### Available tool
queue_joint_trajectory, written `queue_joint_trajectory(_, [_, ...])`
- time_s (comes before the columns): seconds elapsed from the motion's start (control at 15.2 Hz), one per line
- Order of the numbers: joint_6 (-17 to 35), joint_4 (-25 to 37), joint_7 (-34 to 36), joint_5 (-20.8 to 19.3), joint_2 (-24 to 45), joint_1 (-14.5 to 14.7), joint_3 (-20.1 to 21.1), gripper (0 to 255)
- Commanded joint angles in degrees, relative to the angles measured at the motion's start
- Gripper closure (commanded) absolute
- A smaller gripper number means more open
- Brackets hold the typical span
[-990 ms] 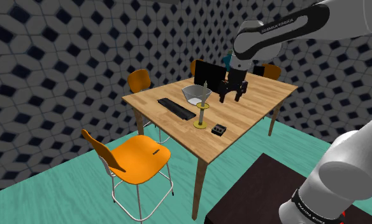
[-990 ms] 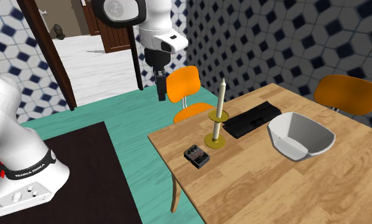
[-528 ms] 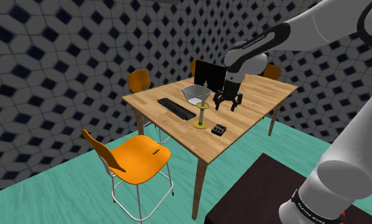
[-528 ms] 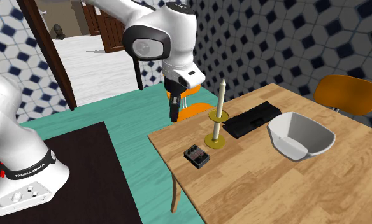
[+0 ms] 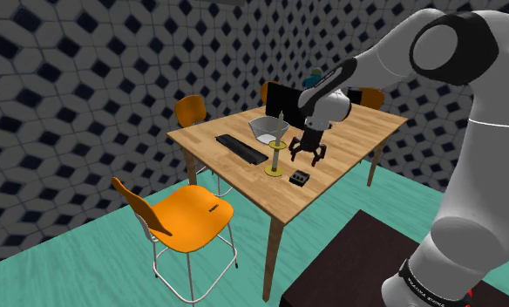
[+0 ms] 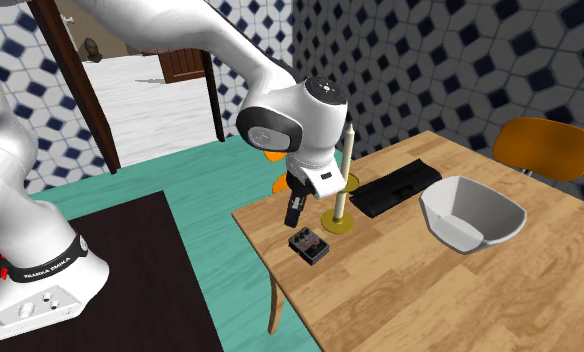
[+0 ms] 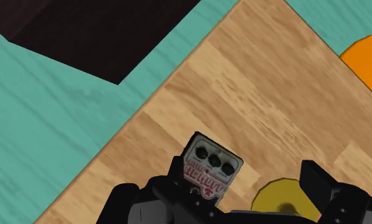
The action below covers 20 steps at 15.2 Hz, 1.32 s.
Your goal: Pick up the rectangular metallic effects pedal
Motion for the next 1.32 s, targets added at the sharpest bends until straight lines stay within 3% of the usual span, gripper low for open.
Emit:
queue_joint_trajectory(0.0, [1.03, 1.28, 0.15, 3.01, 3.62, -1.14, -0.02, 0])
queue_joint_trajectory(0.13, [1.76, 3.29, 0.29, 5.93, 7.68, -2.46, 0.23, 0])
queue_joint_trajectory(0.79, [5.59, 3.74, -2.27, 8.51, 12.41, -3.29, 1.56, 0])
queue_joint_trajectory(0.86, [5.63, 3.72, -2.28, 8.53, 12.43, -3.28, 1.58, 255])
queue_joint_trajectory(1.25, [5.66, 3.70, -2.27, 8.54, 12.44, -3.26, 1.59, 255])
